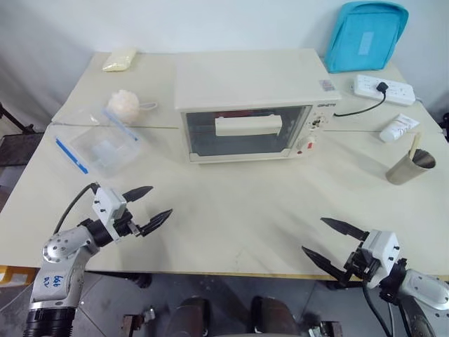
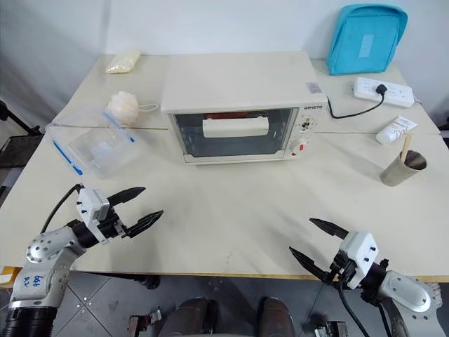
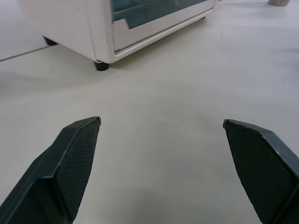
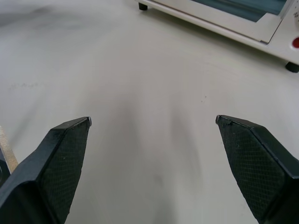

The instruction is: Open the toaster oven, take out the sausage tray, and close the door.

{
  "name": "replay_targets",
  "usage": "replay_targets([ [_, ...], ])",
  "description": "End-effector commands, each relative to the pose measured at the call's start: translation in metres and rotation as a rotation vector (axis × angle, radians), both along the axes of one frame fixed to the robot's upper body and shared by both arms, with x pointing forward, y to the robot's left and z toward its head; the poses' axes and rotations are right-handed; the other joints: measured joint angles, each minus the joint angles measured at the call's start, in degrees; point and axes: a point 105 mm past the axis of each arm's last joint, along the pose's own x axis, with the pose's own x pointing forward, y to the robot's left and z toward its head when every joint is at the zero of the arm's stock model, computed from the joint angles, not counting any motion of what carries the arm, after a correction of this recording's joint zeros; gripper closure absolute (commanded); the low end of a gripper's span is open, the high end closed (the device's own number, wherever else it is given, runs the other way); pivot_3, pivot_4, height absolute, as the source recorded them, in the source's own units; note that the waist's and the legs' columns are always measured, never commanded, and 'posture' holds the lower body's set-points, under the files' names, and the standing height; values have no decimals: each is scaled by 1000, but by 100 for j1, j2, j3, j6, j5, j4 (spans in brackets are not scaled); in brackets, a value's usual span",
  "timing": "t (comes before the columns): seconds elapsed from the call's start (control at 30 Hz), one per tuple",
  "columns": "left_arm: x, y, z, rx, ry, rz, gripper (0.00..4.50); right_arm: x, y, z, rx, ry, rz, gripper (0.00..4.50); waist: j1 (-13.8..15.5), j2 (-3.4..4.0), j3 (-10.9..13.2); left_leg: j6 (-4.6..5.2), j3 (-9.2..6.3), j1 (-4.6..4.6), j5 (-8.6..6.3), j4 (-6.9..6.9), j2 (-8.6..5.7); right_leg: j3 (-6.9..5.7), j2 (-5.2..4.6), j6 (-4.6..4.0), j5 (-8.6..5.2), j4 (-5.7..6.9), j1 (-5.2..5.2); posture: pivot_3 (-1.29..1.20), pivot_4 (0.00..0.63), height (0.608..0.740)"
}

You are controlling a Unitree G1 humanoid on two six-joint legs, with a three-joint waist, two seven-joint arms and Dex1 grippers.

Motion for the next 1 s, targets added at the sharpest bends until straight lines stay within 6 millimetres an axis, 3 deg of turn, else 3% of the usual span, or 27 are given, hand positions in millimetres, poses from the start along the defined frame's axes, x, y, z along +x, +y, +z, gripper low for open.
replay_targets([
  [0.03, 1, 9, 6, 47, -23, 24, 26, 2, 6, 9, 23, -53, 36, 0, 3, 0, 0, 0, 1, -1, 0, 0, 1, 2, 1, 0, 0, 0, -1, 0, 150, 740],
  [0.17, -1, 12, 24, -68, -26, 7, 26, 18, 19, 25, 120, -64, 59, 0, 1, 0, 0, 0, 8, -1, 0, 7, 2, 17, 0, -1, 1, 5, -8, 0, 150, 740],
  [0.27, -16, 16, 51, -224, -15, -99, 26, 36, 34, 45, 195, -54, 111, 0, -22, -2, 1, -3, 9, -9, -2, 10, 6, 24, 1, -2, 1, 14, -22, 0, 150, 740],
  [0.37, -24, 16, 69, -223, -29, -139, 26, 74, 48, 67, 247, -43, 122, 0, -79, -2, 4, -8, 10, -17, -5, 22, 20, 32, 4, -14, 5, 15, -27, 0, 150, 740],
  [0.5, -26, 11, 78, -270, -34, -158, 26, 107, 62, 97, 318, -77, 143, 0, -112, -1, 5, -9, 7, -14, -5, 21, 20, 46, 7, -18, 5, 18, -26, 0, 150, 740],
  [0.6, -28, 9, 80, -297, -21, -172, 26, 121, 74, 111, 323, -107, 176, 0, -123, -2, 5, -10, 0, -22, -8, 20, 20, 44, 11, -18, 5, 30, -36, 0, 150, 740],
  [0.83, -32, 6, 75, -305, -2, -150, 26, 130, 102, 134, 330, -178, 273, 0, -155, -2, 5, -5, 16, -28, -12, 23, 18, 25, 13, -18, 5, 33, -47, 0, 150, 740],
  [1.0, -32, 2, 71, -304, 27, -147, 26, 112, 116, 135, 287, -199, 423, 0, -150, -2, 5, -7, 19, -29, -11, 30, 22, 29, 17, -18, 5, 35, -47, 0, 150, 740],
])
